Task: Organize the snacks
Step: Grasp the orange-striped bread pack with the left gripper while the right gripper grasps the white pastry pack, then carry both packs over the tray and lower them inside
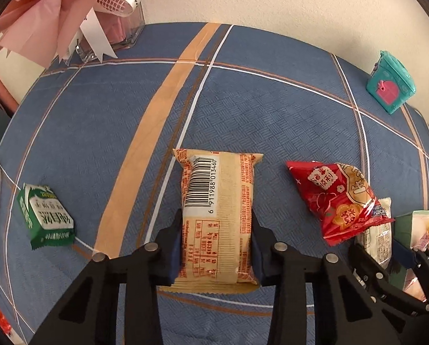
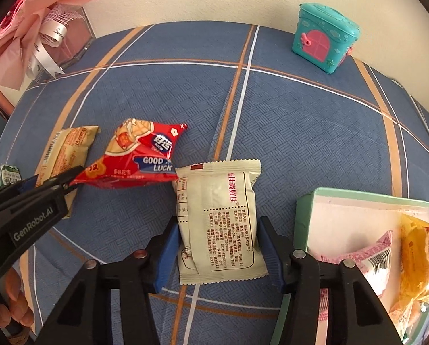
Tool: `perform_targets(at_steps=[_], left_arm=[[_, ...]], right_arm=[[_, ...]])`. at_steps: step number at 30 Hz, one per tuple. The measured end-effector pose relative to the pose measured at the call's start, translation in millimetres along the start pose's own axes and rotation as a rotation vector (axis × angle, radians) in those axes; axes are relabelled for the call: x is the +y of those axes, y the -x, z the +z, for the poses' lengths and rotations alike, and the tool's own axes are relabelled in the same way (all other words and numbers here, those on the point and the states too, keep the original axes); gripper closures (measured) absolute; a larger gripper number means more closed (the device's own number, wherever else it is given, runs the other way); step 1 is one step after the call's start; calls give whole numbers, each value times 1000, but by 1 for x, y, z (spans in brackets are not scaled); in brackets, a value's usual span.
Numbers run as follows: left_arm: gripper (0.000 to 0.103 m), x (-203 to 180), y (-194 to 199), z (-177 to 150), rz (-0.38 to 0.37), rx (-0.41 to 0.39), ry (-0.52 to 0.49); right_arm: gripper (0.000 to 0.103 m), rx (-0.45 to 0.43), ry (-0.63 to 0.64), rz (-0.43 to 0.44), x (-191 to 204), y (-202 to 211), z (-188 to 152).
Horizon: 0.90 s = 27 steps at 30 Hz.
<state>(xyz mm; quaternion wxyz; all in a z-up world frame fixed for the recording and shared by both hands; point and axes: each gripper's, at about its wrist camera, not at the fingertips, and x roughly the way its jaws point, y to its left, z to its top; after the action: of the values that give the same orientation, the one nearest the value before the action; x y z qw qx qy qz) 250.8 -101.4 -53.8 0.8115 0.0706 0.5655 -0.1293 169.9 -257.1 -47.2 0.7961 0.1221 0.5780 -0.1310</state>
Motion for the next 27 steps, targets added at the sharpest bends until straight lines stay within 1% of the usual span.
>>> perform_targets(at_steps=[4,13,16,21,23,26,27], left_arm=[[65,-3,3,-4,-24,10,3],[66,-3,18,-23,-86,43,59],[66,-2,27,-31,-88,36,73],[66,-14,42,-44,-83,25,81],[66,-23,50,-51,-86,20,65],[66,-33,61,-57,-67,5,32],[66,-32,64,-51,-62,-1,22]], right_arm=[[48,12,-7,1,-1,4,-8],[49,31,-43,29,-10,16,-31],[49,35,-57,52,-12,22,-38],[49,24,-67,76,-17,40,-55],[49,9,-65,70,-16,50,-62],[49,-5,-73,92,-20,65,-68],[49,-11,-70,87,-21,71,-72]])
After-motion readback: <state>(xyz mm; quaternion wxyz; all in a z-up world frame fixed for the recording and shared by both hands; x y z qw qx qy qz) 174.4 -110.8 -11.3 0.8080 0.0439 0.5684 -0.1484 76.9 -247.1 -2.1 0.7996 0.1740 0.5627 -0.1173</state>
